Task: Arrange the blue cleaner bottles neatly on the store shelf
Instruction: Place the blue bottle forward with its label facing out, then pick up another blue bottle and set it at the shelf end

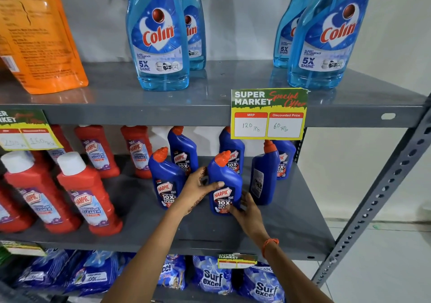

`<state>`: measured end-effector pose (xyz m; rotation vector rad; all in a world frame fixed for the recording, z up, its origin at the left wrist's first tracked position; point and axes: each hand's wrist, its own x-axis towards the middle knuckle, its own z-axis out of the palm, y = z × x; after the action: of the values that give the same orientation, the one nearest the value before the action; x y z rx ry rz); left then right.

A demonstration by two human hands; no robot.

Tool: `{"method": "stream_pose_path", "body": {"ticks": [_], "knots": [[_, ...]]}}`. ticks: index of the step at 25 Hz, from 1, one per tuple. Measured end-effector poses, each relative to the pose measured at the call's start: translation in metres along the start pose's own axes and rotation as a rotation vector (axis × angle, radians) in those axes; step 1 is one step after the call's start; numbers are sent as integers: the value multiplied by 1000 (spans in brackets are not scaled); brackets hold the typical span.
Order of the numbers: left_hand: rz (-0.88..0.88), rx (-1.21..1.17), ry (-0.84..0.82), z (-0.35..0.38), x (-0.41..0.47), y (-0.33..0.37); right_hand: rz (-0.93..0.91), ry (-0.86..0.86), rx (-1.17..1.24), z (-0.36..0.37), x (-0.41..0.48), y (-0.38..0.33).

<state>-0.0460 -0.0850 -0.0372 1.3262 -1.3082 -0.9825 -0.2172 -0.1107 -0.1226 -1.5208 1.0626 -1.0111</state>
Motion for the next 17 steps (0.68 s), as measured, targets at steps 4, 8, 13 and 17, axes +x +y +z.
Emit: {"method": "stream_pose_path", "body": {"ticks": [4,8,13,17], "knots": [[256,446,187,28,-11,17,-251,464,-103,-8,-15,-9],[534,774,254,72,-15,27,-317,662,-133,-27,-13,-18],[461,570,-3,119,4,23,-119,649,-126,-50,-1,-8],[173,408,-42,134,28,24,30,372,-120,-67,17,-1]]}}
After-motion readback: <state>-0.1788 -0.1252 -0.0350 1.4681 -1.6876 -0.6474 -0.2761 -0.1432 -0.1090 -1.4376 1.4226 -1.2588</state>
